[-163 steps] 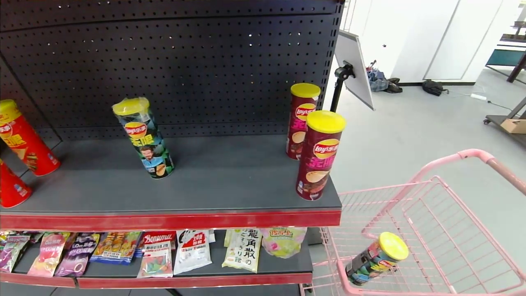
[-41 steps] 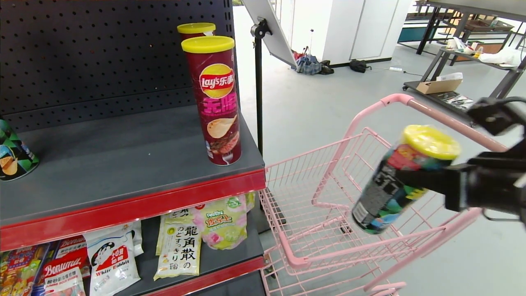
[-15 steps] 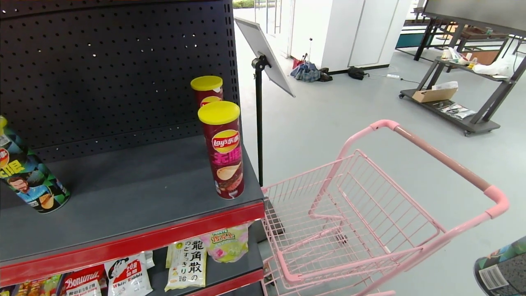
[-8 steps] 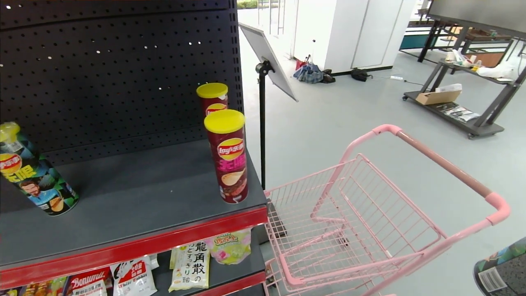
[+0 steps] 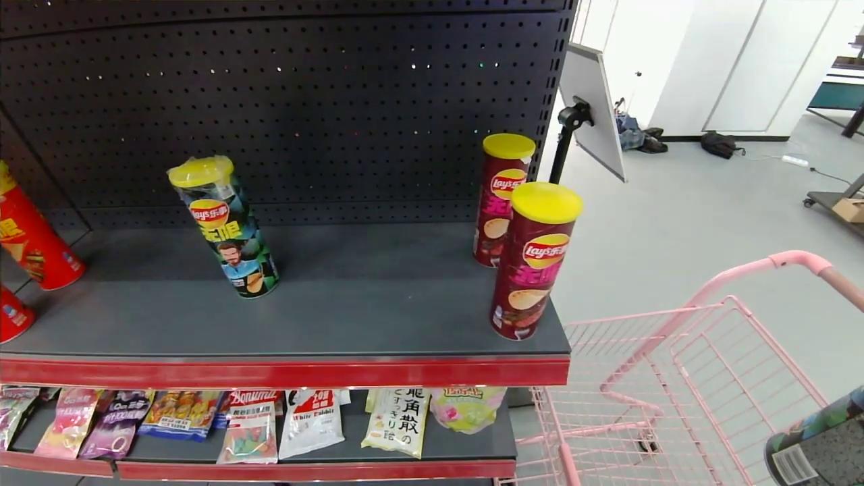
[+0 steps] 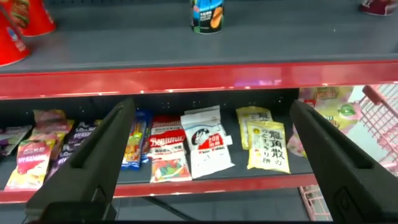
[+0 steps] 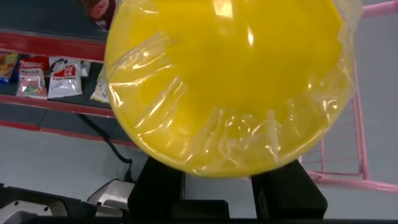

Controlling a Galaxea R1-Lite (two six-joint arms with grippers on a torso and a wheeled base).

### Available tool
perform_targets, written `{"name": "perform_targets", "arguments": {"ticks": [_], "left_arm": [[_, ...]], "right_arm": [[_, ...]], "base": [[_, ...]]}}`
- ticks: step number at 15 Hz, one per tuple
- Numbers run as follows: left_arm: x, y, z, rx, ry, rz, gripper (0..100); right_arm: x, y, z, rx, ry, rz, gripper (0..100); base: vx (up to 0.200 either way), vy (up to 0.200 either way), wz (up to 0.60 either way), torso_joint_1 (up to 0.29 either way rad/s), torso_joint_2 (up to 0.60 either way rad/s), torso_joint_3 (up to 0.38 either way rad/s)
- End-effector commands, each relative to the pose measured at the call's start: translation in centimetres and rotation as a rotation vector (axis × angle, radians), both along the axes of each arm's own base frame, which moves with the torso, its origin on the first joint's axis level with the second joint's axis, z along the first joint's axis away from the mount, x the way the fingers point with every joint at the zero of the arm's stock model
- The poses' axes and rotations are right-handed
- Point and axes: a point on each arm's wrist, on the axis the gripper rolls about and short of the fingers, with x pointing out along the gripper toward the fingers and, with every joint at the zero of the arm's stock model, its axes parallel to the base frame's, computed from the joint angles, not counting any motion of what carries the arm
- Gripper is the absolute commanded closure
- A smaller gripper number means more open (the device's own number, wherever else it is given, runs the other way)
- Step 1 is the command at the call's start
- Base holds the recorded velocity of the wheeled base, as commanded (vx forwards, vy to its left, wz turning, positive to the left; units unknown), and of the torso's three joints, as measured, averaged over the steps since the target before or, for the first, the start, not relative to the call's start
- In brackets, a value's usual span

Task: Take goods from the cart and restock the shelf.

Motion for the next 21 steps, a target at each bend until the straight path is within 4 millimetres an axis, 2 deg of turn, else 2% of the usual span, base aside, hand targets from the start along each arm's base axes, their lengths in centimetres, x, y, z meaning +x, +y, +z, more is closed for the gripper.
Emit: {"name": "perform_targets", "arguments": {"ticks": [1, 6, 11, 17, 21], "left_arm": [[0.0, 0.0, 0.0, 0.000, -0.001, 0.001, 0], [0.0, 0.0, 0.0, 0.000, -0.001, 0.001, 0], [0.0, 0.0, 0.0, 0.000, -0.001, 0.001, 0], [0.0, 0.0, 0.0, 0.000, -0.001, 0.001, 0], [0.0, 0.0, 0.0, 0.000, -0.001, 0.001, 0]], "right_arm": [[-1.1, -0.2, -0.9, 0.009, -0.030, -0.006, 100], [-3.5, -0.6, -3.6, 0.027, -0.081, 0.003, 100], [-3.8, -0.7, -4.5, 0.009, -0.086, 0.011, 100], [-2.9, -0.5, -4.1, 0.020, -0.163, 0.018, 100], [-2.2, -0.2, -2.5, 0.054, -0.151, 0.168, 100]], "base": [[0.000, 0.200, 0.00, -0.002, -0.01, 0.002], [0.000, 0.200, 0.00, 0.001, 0.00, 0.002], [0.000, 0.200, 0.00, 0.003, 0.00, 0.004], [0.000, 0.200, 0.00, 0.001, 0.00, 0.002], [0.000, 0.200, 0.00, 0.005, 0.00, 0.004]]}}
